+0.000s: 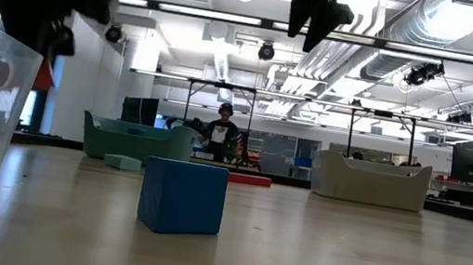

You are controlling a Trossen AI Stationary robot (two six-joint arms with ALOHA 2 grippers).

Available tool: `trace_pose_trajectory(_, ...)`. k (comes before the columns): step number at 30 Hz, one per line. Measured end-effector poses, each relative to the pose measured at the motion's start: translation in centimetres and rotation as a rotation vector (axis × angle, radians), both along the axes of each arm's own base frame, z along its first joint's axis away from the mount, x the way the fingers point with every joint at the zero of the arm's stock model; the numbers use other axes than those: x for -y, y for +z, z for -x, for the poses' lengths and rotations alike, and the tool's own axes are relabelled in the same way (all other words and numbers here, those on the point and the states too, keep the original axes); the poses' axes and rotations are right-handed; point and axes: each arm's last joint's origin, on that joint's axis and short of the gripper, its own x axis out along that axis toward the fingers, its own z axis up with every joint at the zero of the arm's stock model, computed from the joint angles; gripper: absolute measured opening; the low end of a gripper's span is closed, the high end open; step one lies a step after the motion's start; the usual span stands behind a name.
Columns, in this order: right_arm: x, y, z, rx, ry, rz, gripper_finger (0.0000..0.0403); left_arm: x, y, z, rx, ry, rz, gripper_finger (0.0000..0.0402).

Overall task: Sort & place blocks by color
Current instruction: Put the red block into the transparent bin

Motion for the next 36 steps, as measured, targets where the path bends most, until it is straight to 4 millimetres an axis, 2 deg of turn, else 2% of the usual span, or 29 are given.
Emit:
trace_pose_trajectory(6, 0.1, 0.2, -0.6, 0.083, -0.062, -0.014, 0.0256, 2.4, 2.2, 1.6, 0.136, -0.028, 0.044, 0.0000)
trace_pose_trajectory(14, 0.1, 0.4, -1.0, 0.149, -0.177, -0.054, 0.0256, 5.3, 3.3, 1.7, 0.260, -0.094, 0.110, 0.0000)
trace_pose_trajectory(25, 0.1, 0.5, -1.2, 0.178, -0.229, -0.065, 0.0256, 8.9, 1.8, 1.4, 0.174, -0.218, 0.127, 0.0000)
trace_pose_trajectory(36, 0.1, 0.6, -1.5, 0.204, -0.222, -0.063, 0.0256, 12.0, -0.4, 1.5, 0.028, -0.209, 0.133, 0.0000)
